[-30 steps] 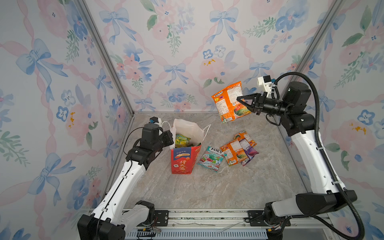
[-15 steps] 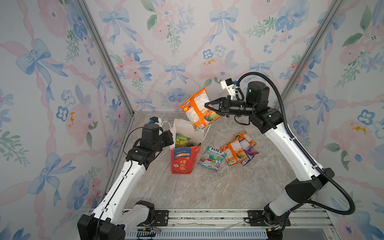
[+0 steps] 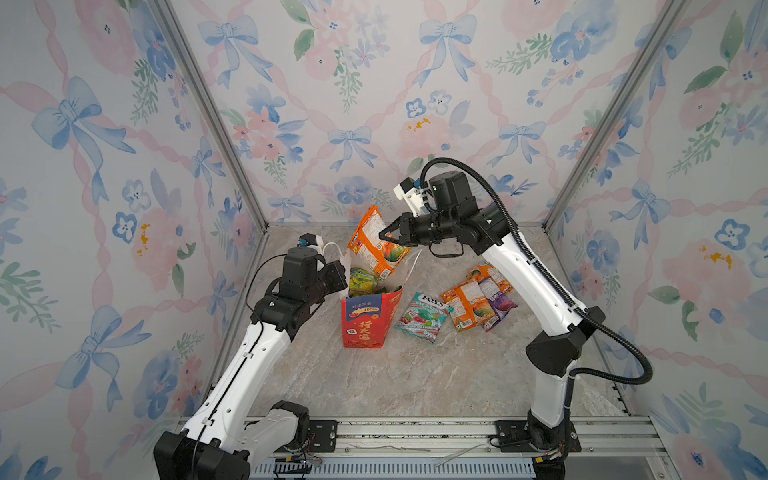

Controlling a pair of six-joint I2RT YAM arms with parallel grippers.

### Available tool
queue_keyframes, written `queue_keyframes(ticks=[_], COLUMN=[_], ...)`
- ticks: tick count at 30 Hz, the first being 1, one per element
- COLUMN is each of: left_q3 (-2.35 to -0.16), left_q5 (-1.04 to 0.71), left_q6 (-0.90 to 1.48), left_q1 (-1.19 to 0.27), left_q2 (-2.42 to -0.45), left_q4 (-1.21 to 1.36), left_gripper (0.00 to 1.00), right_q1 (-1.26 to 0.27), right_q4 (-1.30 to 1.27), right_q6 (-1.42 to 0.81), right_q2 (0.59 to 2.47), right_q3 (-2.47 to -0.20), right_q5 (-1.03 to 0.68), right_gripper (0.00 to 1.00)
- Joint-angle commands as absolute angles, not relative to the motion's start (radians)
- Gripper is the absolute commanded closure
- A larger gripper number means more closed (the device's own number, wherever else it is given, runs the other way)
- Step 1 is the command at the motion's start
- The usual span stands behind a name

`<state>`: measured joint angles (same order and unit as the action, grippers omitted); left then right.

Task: Place the snacks into the paper bag
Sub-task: 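Carry the orange candy bag over the paper bag held by the left gripper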

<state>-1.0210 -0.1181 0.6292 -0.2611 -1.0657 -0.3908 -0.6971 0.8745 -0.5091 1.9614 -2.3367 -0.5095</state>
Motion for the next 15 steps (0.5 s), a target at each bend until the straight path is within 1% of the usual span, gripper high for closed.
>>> queue_keyframes(ticks=[1, 6, 12, 15], left_q3=[-1.014, -1.014, -1.014, -1.015], left_q5=[-0.123, -0.125, -0.128, -0.129], left_q6=[0.614, 0.614, 0.617, 0.617], left_q1=[-0.256, -0.256, -0.255, -0.255], left_q2=[-1.049, -1.054, -1.053, -1.048], left_q4=[-0.39, -0.39, -0.389, -0.39], left_gripper=[1.0, 1.0, 1.0, 1.0], right_q1=[-0.72, -0.734, -0.756, -0.765], right_q4=[1.002, 1.125, 1.182, 1.193], right_q6=[-0.427, -0.375, -0.34, -0.336], right_q2=[1.982, 2.039, 2.072, 2.093], right_q3=[-2.422, -2.498, -2.514, -2.52], right_q5=[-0.468, -0.46, -0.461, -0.49], right_gripper=[1.0, 1.0, 1.0, 1.0])
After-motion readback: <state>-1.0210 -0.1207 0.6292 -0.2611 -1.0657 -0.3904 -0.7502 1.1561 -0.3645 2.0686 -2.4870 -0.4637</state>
